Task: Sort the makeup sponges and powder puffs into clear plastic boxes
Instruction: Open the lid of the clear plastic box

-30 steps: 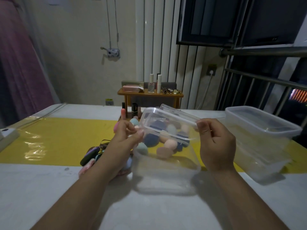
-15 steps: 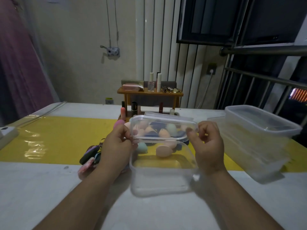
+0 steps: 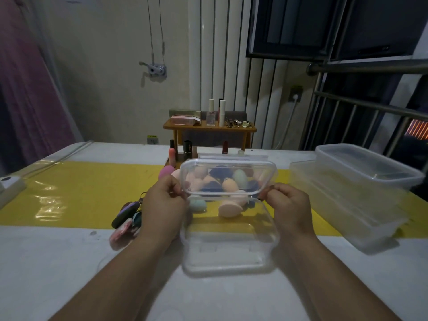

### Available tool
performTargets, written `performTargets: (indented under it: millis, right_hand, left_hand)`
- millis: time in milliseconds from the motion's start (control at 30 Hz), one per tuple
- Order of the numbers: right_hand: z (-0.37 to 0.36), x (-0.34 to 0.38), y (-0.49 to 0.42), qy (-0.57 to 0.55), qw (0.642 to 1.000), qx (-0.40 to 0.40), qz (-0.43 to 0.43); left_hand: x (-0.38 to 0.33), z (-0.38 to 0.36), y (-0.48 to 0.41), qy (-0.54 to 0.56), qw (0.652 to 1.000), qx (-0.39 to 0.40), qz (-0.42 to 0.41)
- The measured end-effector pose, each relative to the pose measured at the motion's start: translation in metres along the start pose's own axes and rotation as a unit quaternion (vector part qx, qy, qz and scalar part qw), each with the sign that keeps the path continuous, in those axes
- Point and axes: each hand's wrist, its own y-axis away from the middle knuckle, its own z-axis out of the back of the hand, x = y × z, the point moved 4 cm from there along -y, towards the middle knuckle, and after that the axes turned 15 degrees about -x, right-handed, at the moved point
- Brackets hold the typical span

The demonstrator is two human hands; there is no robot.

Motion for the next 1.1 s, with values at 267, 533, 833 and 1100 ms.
performTargets:
  millis: [267, 533, 833, 1100]
  right_hand:
    - [-0.008, -0.012, -0.004, 0.024, 0.997, 0.079, 0.008]
    - [-0.01, -0.012, -0.004, 0.016, 0.995, 0.094, -0.031]
    - [0.01, -0.019, -0.026, 0.182, 0.983, -0.018, 0.026]
    - [0.006, -0.045, -0.039, 0.315, 0.946, 0.053, 0.05]
  left_hand:
    - [0.0, 0.0, 0.003, 0.017, 1.0, 0.013, 0.0]
    - [-0.002, -0.009, 0.01, 0.078, 0.988, 0.094, 0.098]
    - [0.0, -0.006, 0.006, 0.082, 0.986, 0.075, 0.121]
    - [-0.001, -0.004, 0.007, 0.068, 0.988, 0.061, 0.124]
